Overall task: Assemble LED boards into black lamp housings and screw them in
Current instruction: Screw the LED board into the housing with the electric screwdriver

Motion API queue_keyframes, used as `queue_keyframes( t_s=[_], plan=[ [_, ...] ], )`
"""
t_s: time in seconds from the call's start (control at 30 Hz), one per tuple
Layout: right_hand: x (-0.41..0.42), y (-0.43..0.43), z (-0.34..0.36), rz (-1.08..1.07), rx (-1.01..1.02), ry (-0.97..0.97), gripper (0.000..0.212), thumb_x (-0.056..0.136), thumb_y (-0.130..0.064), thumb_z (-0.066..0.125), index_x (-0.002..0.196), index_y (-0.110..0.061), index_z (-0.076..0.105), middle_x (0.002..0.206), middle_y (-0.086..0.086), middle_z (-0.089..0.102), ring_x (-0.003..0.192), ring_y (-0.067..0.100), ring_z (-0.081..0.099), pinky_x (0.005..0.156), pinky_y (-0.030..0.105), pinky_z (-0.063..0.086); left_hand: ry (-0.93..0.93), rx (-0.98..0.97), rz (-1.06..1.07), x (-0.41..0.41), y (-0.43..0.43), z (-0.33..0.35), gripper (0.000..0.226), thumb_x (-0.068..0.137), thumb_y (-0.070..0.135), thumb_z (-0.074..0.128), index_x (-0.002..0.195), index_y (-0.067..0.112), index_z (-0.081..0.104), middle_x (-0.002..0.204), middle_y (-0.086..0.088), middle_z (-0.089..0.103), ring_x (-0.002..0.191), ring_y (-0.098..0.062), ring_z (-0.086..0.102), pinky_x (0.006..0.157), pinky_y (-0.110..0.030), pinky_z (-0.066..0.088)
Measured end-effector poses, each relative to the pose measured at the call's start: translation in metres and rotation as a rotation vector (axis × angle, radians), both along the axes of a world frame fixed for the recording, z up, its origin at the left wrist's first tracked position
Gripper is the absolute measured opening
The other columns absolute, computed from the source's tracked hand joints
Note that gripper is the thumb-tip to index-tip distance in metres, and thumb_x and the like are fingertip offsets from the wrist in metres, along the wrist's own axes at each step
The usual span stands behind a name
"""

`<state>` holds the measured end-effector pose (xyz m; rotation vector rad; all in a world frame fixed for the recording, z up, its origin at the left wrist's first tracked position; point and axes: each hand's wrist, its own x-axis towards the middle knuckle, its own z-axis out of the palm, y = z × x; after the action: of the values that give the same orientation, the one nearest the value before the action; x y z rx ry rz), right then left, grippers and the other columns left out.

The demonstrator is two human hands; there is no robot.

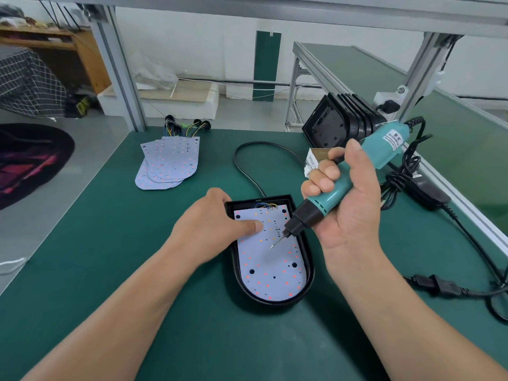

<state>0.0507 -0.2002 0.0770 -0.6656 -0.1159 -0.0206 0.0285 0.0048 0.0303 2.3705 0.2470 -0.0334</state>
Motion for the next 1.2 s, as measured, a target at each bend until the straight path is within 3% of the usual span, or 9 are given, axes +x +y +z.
queue_keyframes(
  t_s=[0.37, 0.87, 1.03, 1.2],
  plan=[
    [-0.014, -0.011, -0.011, 0.027, -0.173, -0.095, 0.023, 0.105, -0.030, 0.054, 0.088, -0.017, 0.061, 0.064, -0.005, 0.046, 0.050, 0.008, 0.042, 0.051, 0.023, 0.042, -0.028, -0.014, -0.008, 0.002, -0.002, -0.003, 0.061, 0.061, 0.068, 0.082, 0.097, 0.029, 0.051, 0.087, 0.011, 0.067, 0.078, -0.009, 0.064, 0.061, -0.034, 0.044],
    [-0.025, -0.002, -0.016, 0.105, -0.331, -0.200, 0.019, 0.094, -0.031, 0.064, 0.086, -0.015, 0.058, 0.061, -0.002, 0.046, 0.046, 0.014, 0.043, 0.051, 0.027, 0.041, -0.019, 0.010, -0.004, 0.002, -0.004, -0.002, 0.062, 0.062, 0.069, 0.081, 0.097, 0.028, 0.050, 0.089, 0.010, 0.067, 0.080, -0.011, 0.064, 0.063, -0.034, 0.045],
    [-0.030, 0.000, -0.011, 0.161, -0.384, -0.334, 0.015, 0.094, -0.027, 0.066, 0.086, -0.017, 0.059, 0.060, -0.001, 0.048, 0.043, 0.016, 0.044, 0.051, 0.026, 0.042, -0.014, 0.021, -0.005, 0.001, -0.005, -0.001, 0.060, 0.066, 0.066, 0.083, 0.098, 0.028, 0.049, 0.092, 0.008, 0.066, 0.082, -0.012, 0.063, 0.066, -0.034, 0.048],
    [-0.036, 0.009, -0.003, 0.353, -0.464, -0.499, 0.043, 0.088, -0.043, 0.082, 0.083, -0.014, 0.052, 0.060, -0.001, 0.050, 0.043, 0.017, 0.046, 0.049, 0.028, 0.042, -0.027, 0.030, -0.003, 0.000, -0.005, 0.000, 0.060, 0.069, 0.065, 0.084, 0.098, 0.026, 0.050, 0.087, 0.007, 0.067, 0.076, -0.013, 0.062, 0.060, -0.033, 0.042]
  ],
)
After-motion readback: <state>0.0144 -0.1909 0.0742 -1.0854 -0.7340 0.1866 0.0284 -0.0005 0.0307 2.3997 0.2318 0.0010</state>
